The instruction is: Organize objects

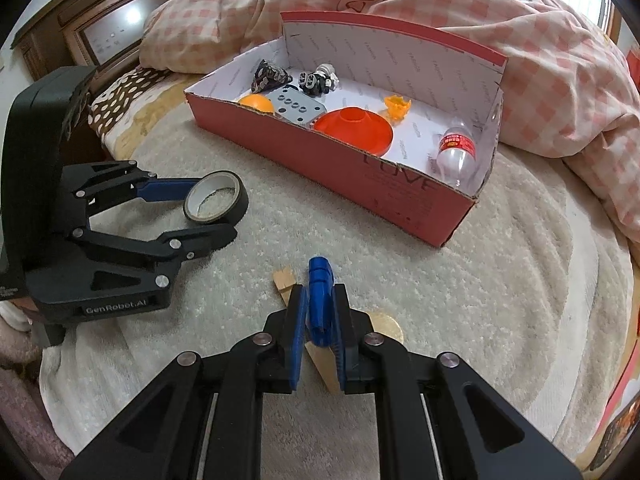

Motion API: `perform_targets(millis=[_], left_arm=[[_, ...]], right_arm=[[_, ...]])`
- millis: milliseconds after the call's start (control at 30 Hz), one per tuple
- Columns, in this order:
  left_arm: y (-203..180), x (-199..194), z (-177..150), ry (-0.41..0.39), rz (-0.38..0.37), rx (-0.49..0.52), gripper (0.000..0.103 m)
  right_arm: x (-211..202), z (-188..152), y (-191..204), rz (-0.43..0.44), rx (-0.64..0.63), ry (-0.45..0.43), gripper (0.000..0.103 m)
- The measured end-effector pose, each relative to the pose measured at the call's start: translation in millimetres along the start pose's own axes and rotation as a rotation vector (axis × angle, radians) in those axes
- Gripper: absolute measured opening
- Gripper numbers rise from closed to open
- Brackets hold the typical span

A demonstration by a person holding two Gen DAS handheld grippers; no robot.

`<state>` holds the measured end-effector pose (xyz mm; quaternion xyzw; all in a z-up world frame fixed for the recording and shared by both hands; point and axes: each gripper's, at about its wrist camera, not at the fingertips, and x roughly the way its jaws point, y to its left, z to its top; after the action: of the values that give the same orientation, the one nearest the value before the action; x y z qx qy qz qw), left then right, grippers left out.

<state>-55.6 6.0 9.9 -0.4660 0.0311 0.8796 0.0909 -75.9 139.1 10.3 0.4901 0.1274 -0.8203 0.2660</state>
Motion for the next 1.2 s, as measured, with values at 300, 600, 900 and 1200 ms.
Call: perform_targets(millis=[300,600,900,1200], left_arm=[[1.0,0.7,-0.9,-0.008,-0.017,-0.011,0.057],[-6.9,3.8,1.1,0.008,-0.025,0.027,0.072],[-9.6,4.4,0.5,0.008,-0.034,0.041,0.078],[5.2,4.1,6.7,-0.010,0.004,-0.015,0.074]], right_arm=[[9.6,10.4,2.0,-0.015,0.002,0.016,0.015],[12.7,17.3,-3.0,-0.004,0.047,0.010,0.014],[19.2,26.6,-3.8,-0.080,0.036,-0.011,0.014],[25.4,13.6,-19.0,-0.046,0.106,-0.041,0.016]])
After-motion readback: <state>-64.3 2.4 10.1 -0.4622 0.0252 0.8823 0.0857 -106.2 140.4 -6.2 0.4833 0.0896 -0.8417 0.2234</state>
